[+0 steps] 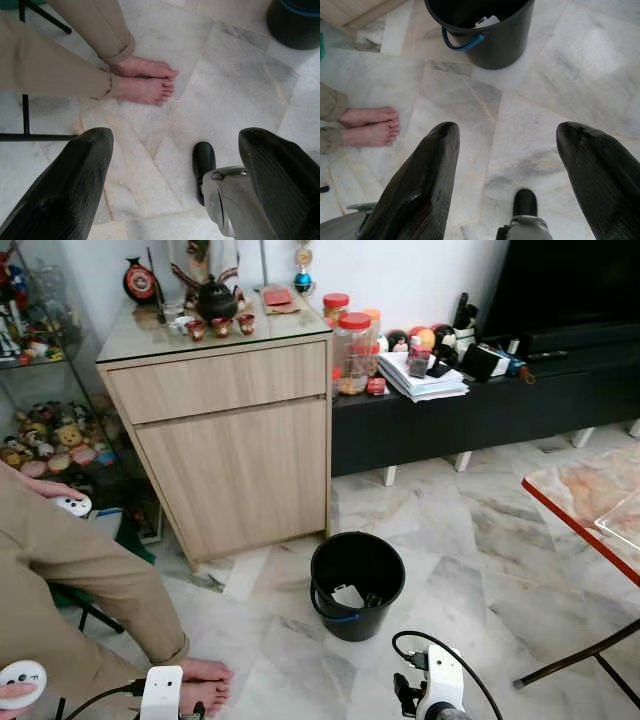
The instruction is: Picking trash to rubbish bin
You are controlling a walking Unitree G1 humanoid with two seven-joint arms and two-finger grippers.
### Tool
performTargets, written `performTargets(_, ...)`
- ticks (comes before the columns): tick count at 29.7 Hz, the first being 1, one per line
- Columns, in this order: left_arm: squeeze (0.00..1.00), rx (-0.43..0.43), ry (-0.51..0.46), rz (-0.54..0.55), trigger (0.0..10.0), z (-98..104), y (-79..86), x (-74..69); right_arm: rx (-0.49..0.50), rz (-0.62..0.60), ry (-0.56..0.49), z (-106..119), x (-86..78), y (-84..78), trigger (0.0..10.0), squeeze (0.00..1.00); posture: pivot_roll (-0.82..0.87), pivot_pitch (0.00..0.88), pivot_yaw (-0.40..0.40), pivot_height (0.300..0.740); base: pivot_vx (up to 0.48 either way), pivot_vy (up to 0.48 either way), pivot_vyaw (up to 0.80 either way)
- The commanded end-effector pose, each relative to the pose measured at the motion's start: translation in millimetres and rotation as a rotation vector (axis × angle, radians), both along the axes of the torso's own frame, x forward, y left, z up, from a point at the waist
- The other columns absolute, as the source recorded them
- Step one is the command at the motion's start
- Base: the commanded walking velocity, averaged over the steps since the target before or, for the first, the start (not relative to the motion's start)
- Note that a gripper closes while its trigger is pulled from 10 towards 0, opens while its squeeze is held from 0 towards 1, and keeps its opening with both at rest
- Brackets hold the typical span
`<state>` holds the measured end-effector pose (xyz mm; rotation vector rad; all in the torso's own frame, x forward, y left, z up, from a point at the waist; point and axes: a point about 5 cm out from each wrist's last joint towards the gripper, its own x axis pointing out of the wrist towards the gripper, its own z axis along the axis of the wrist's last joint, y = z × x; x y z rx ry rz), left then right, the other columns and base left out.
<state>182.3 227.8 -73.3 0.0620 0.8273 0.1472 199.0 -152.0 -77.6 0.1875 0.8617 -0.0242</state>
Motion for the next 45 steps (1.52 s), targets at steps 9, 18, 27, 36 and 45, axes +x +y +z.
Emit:
performTargets(9, 0.0, 0.074, -0.215, -0.014, 10.0, 27, 6.3, 35.1, -0.023, 0.092, -0.253, 32, 45.0, 12.2, 10.0, 0.0, -0.01, 0.0, 0.01, 0.74, 0.0, 0.0, 0.0)
performTargets(18, 0.0, 0.108, -0.42, -0.022, 10.0, 61, 4.5, 74.4, 0.014, 0.092, -0.48, 75, 90.4, 21.5, 10.0, 0.0, -0.02, 0.0, 0.019, 0.74, 0.0, 0.0, 0.0)
performTargets(27, 0.0, 0.106, -0.562, -0.079, 10.0, 84, -8.3, 96.9, 0.054, 0.097, -0.604, 98, 108.1, 38.0, 10.0, 0.0, -0.02, 0.0, 0.031, 0.74, 0.0, 0.0, -0.05)
performTargets(36, 0.0, 0.107, -0.603, -0.102, 10.0, 91, -12.4, 104.0, 0.069, 0.111, -0.653, 106, 113.3, 44.2, 10.0, 0.0, -0.03, 0.0, 0.038, 0.74, 0.0, 0.0, -0.76)
performTargets(45, 0.0, 0.118, -0.615, -0.12, 10.0, 94, -13.5, 106.2, 0.066, 0.119, -0.664, 109, 115.1, 46.2, 10.0, 0.0, -0.03, 0.0, 0.041, 0.74, 0.0, 0.0, -0.8)
